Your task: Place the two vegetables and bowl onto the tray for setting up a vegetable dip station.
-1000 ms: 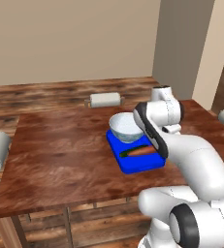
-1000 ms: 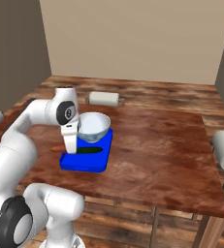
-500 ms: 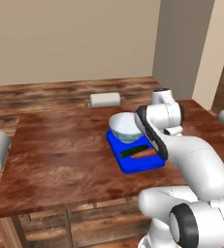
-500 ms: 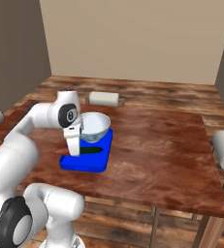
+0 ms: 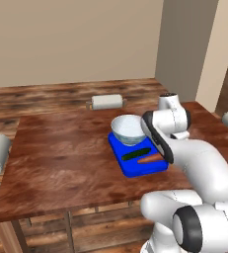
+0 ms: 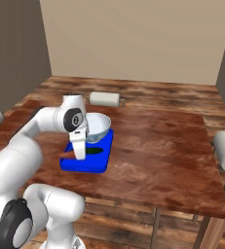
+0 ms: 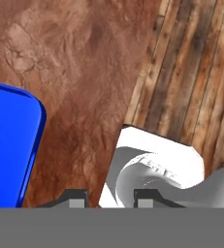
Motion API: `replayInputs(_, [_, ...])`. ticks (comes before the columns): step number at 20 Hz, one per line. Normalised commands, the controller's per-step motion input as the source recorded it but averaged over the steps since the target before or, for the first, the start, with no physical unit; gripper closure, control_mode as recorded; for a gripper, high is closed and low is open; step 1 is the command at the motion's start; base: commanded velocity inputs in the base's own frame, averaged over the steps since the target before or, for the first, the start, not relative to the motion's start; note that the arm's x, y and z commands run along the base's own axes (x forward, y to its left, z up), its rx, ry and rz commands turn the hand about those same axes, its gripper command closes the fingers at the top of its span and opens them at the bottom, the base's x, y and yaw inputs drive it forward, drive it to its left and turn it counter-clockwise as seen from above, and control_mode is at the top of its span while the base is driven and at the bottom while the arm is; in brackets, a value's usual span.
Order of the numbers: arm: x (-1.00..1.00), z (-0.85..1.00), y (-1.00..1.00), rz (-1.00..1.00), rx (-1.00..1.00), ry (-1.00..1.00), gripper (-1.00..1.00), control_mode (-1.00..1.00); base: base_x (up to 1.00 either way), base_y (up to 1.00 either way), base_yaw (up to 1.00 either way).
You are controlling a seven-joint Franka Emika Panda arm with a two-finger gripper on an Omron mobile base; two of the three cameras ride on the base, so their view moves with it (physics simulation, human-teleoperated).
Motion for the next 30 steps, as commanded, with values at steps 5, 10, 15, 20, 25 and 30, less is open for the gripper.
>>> replayInputs(5, [0.15, -0.12, -0.02, 0.0, 0.0, 0.01, 1.0, -1.0, 0.0, 0.0, 0.0])
replayInputs(10, [0.2, -0.12, -0.02, 0.0, 0.0, 0.03, 1.0, -1.0, 0.0, 0.0, 0.0])
replayInputs(15, [0.2, -0.13, -0.07, 0.0, 0.0, 0.06, 1.0, -1.0, 0.0, 0.0, 0.0])
replayInputs(20, [0.19, -0.15, 0.0, 0.0, 0.0, 0.03, 1.0, -1.0, 0.0, 0.0, 0.0])
replayInputs(25, [0.21, -0.18, 0.0, -0.01, 0.0, 0.05, 1.0, -1.0, 0.0, 0.0, 0.0])
replayInputs(30, [0.22, -0.2, 0.0, -0.04, 0.0, 0.08, 1.0, -1.0, 0.0, 0.0, 0.0])
